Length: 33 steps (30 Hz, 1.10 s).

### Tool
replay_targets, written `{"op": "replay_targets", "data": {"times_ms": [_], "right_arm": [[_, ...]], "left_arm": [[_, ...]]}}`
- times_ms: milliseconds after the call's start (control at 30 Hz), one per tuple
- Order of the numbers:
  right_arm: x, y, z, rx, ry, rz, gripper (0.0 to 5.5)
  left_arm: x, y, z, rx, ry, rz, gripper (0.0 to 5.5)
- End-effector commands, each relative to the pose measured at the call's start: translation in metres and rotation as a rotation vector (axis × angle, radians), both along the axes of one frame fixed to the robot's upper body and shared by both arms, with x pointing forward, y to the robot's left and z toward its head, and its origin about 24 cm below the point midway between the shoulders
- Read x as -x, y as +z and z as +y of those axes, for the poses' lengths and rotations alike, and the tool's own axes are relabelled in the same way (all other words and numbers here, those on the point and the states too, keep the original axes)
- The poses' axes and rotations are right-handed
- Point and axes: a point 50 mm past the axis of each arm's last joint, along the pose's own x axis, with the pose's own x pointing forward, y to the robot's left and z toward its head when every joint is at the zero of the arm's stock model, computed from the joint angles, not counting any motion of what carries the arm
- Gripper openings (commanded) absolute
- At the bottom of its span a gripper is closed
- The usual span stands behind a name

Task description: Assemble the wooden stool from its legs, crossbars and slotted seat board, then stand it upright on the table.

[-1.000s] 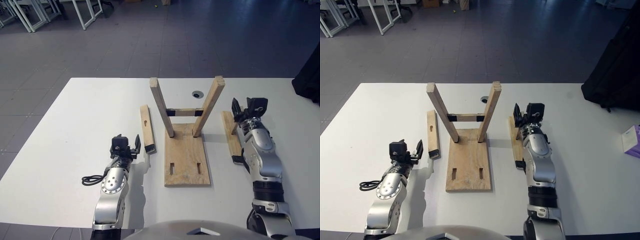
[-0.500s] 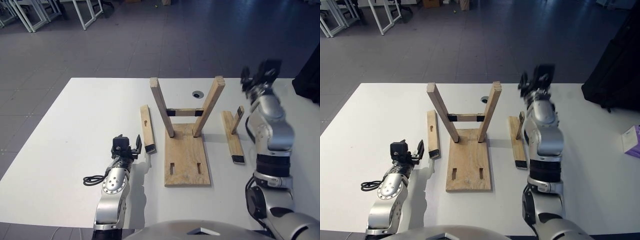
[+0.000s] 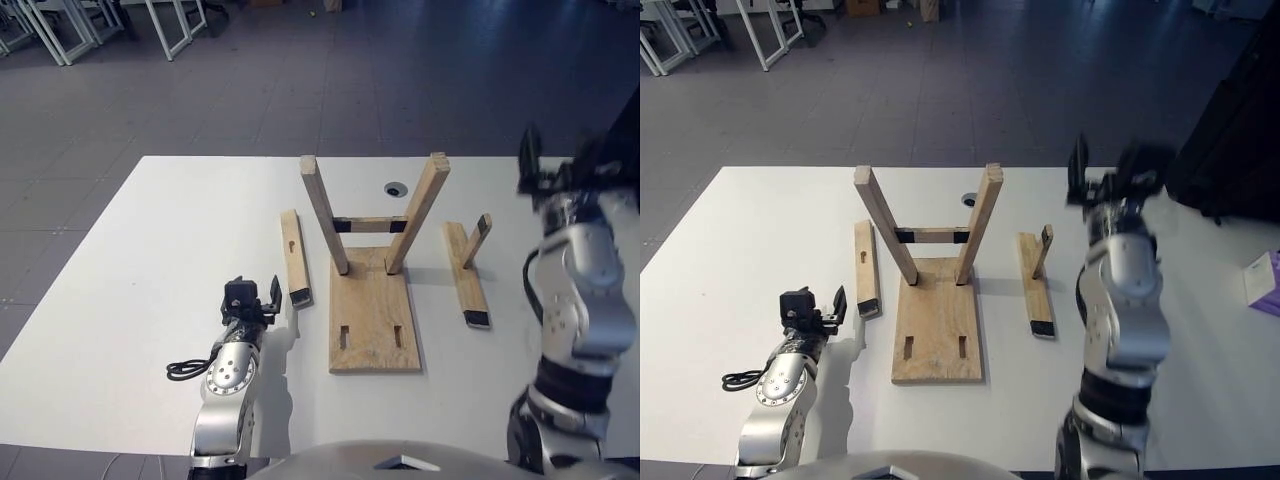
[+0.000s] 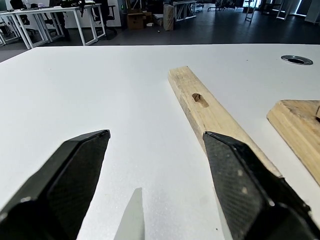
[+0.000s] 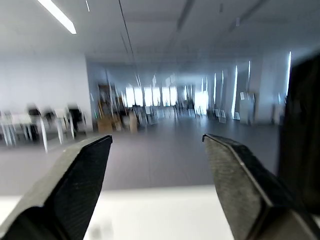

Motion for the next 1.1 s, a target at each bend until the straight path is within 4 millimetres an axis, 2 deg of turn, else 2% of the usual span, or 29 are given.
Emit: {"op": "replay_targets", "data": {"times_ms": [33, 100, 400, 567, 667, 733, 800, 867, 900, 967, 1000, 1067, 1100], "right_arm": [[0.078, -0.088, -0.001, 0.023, 0.083, 0.437, 4.01], [0.089, -0.106, 0.007, 0.010, 0.170, 0.565, 4.01], [0.079, -0.136, 0.014, 0.043, 0.209, 0.764, 4.01], [0.060, -0.142, 0.012, 0.136, 0.142, 0.759, 3.09], [0.059, -0.143, 0.004, 0.125, 0.090, 0.749, 2.50], [0.052, -0.137, -0.004, 0.097, 0.059, 0.717, 2.15], [0.038, -0.125, -0.013, 0.055, 0.031, 0.659, 2.07], [0.016, -0.091, -0.022, 0.011, 0.004, 0.504, 2.07], [0.004, -0.064, -0.025, -0.008, 0.004, 0.386, 2.05], [-0.015, -0.010, -0.019, -0.041, 0.077, 0.166, 2.01], [-0.020, 0.014, -0.008, -0.079, 0.162, 0.075, 2.01], [-0.018, 0.045, 0.015, -0.112, 0.358, -0.027, 2.01], [-0.015, 0.056, 0.025, -0.125, 0.458, -0.058, 2.01]], "left_arm": [[0.007, 0.003, -0.001, 0.003, 0.048, -0.022, 3.44], [0.008, 0.003, -0.002, 0.004, 0.050, -0.020, 3.44], [0.004, 0.003, -0.003, -0.010, 0.017, -0.019, 3.44], [0.001, 0.003, -0.001, -0.007, -0.004, -0.002, 3.44], [0.002, -0.004, -0.003, 0.052, -0.042, 0.080, 3.44], [-0.006, -0.001, 0.004, 0.097, -0.046, 0.099, 3.44], [-0.020, 0.013, 0.022, 0.147, -0.022, 0.064, 3.44], [-0.035, 0.039, 0.037, 0.221, -0.046, -0.021, 3.44], [-0.041, 0.057, 0.037, 0.290, -0.110, -0.090, 3.44], [-0.044, 0.090, 0.032, 0.431, -0.294, -0.209, 3.44], [-0.042, 0.104, 0.026, 0.522, -0.457, -0.229, 3.44], [-0.032, 0.122, 0.015, 0.647, -0.788, -0.198, 3.44], [-0.026, 0.128, 0.010, 0.701, -0.947, -0.158, 3.63]]}}
